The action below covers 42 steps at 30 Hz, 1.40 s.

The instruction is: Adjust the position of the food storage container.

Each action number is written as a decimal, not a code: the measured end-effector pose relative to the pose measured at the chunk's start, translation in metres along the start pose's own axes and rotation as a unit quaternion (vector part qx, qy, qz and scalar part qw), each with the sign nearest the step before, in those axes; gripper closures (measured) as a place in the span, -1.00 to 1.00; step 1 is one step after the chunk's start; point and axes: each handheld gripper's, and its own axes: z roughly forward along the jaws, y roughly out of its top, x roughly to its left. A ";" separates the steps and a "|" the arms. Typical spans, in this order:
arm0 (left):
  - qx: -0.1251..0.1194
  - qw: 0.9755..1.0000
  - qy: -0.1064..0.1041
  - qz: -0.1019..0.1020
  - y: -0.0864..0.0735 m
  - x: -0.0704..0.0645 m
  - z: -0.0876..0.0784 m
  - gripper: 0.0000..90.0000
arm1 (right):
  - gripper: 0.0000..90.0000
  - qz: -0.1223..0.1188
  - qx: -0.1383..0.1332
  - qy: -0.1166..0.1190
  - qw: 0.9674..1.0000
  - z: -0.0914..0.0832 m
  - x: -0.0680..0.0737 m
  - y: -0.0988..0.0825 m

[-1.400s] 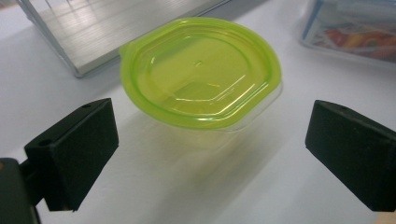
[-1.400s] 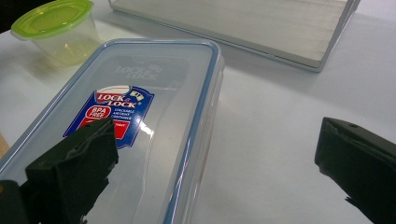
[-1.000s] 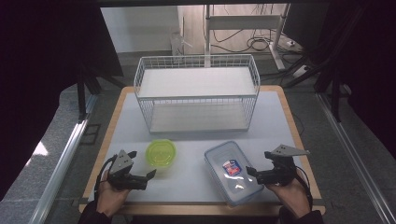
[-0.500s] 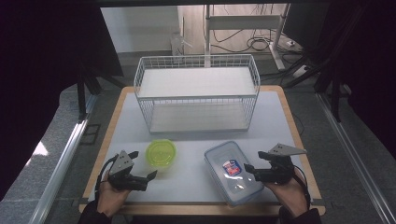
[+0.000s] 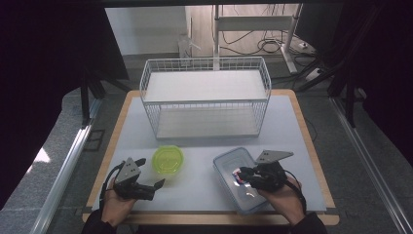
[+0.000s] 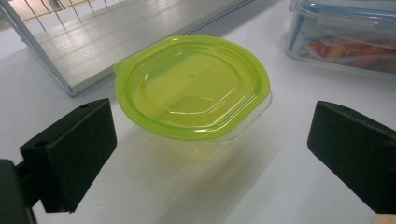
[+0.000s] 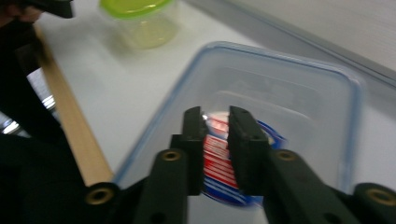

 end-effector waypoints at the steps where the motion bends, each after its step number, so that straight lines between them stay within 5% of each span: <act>1: 0.001 1.000 0.000 0.001 0.000 0.000 0.000 -0.96 | 0.83 -0.007 0.004 0.008 1.000 0.003 0.003 0.003; 10: -0.001 1.000 -0.001 0.000 0.000 0.000 0.000 -0.96 | 0.99 -0.044 0.058 0.057 0.996 0.037 0.037 0.013; 19: 0.000 1.000 -0.003 0.002 0.000 0.000 0.000 -0.96 | 1.00 -0.068 0.102 0.038 0.992 0.045 0.052 0.011; 27: 0.001 1.000 -0.004 0.002 0.000 0.000 0.000 -0.96 | 1.00 -0.061 0.112 0.022 0.992 0.035 0.044 0.007; 42: 0.002 1.000 -0.004 0.001 0.000 0.000 0.000 -0.96 | 1.00 -0.013 0.107 -0.010 0.994 0.004 0.015 -0.011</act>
